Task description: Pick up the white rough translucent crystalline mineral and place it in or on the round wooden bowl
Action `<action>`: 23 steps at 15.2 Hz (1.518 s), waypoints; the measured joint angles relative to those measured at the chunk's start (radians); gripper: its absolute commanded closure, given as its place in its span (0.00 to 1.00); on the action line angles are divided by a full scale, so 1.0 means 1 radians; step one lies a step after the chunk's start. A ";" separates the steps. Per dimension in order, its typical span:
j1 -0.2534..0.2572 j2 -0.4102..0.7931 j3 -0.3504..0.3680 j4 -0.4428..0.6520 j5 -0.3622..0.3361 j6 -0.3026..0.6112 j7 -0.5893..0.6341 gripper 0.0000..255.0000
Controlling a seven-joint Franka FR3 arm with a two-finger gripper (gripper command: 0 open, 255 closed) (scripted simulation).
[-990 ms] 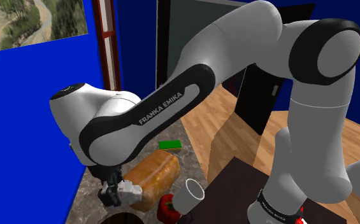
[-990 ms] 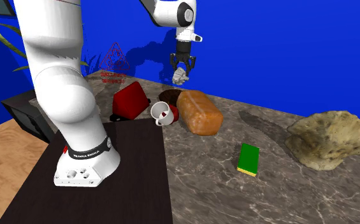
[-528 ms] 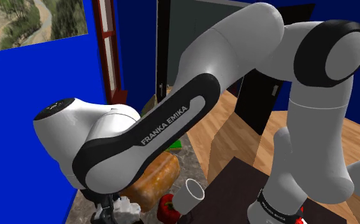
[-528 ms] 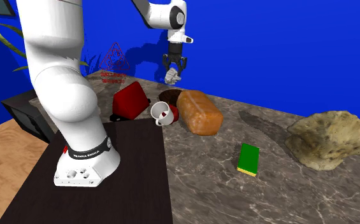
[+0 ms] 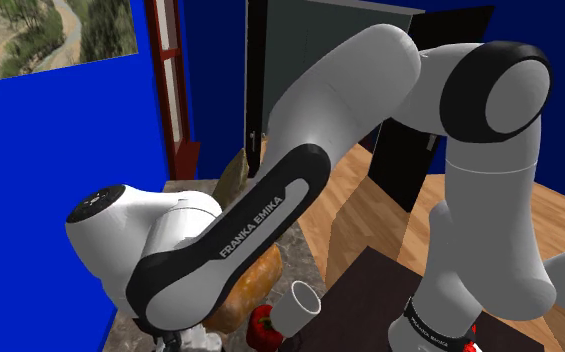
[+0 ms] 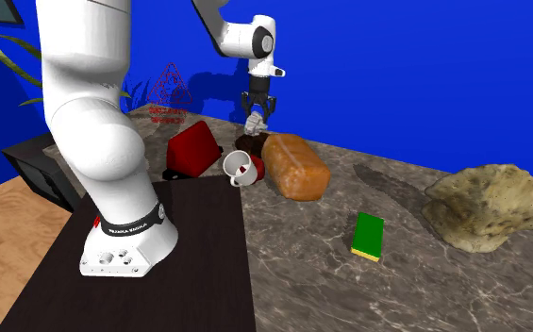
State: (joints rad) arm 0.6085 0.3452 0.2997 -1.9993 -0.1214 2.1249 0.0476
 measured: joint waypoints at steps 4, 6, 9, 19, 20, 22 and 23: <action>0.004 0.034 -0.006 -0.008 -0.013 0.041 0.007 1.00; 0.006 0.053 -0.010 -0.012 -0.020 0.062 0.012 1.00; 0.008 0.064 -0.012 -0.013 -0.025 0.075 0.016 1.00; 0.009 0.065 -0.012 -0.013 -0.025 0.076 0.016 0.00; 0.009 0.065 -0.012 -0.013 -0.025 0.076 0.016 0.00; 0.006 0.046 -0.008 -0.001 -0.017 0.046 0.011 0.00; 0.006 0.035 -0.005 0.019 -0.011 0.017 0.007 0.00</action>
State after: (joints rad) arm 0.6140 0.3800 0.2949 -1.9804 -0.1328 2.1417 0.0547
